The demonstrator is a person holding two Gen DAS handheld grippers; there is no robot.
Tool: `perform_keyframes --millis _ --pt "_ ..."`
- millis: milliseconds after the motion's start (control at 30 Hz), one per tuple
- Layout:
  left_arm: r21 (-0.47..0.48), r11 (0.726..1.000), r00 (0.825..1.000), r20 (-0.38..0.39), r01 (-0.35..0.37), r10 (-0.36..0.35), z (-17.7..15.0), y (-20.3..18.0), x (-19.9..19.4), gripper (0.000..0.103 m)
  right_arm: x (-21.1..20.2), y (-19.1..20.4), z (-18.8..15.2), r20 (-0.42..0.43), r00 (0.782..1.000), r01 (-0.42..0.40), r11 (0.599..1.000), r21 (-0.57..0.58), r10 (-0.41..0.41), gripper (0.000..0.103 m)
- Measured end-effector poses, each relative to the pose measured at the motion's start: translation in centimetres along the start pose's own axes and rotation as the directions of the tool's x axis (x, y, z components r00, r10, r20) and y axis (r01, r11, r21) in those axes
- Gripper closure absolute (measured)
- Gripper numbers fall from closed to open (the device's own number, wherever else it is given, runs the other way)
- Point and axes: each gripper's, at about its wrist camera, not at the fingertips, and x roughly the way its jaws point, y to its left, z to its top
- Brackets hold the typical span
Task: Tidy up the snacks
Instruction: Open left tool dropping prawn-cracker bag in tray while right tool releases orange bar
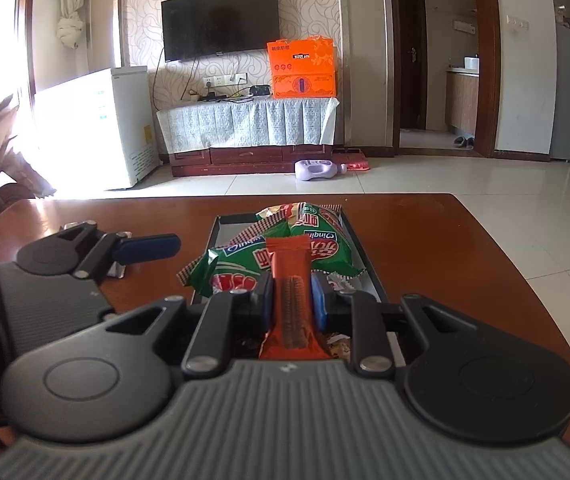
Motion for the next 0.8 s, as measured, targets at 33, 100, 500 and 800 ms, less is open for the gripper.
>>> perform_keyframes --millis 33,100,500,800 --pt "0.005 1.000 1.000 0.000 0.005 -0.005 0.0 0.0 -0.4 0.003 0.1 0.0 0.0 -0.001 1.000 0.001 1.000 0.001 -0.001 0.079" --pt "0.008 1.000 1.000 -0.007 0.021 -0.021 0.0 0.4 -0.8 0.003 0.2 0.0 -0.1 -0.007 1.000 0.001 1.000 0.006 -0.001 0.079" --pt "0.036 0.999 0.999 -0.037 0.023 -0.022 -1.9 1.1 -4.7 0.002 2.4 -0.1 -0.5 -0.071 0.997 0.006 1.000 0.017 -0.005 0.079" --pt "0.019 1.000 1.000 -0.023 -0.004 0.004 -2.2 3.2 -6.6 0.002 2.3 1.4 -0.4 -0.039 0.999 0.020 1.000 0.004 -0.020 0.046"
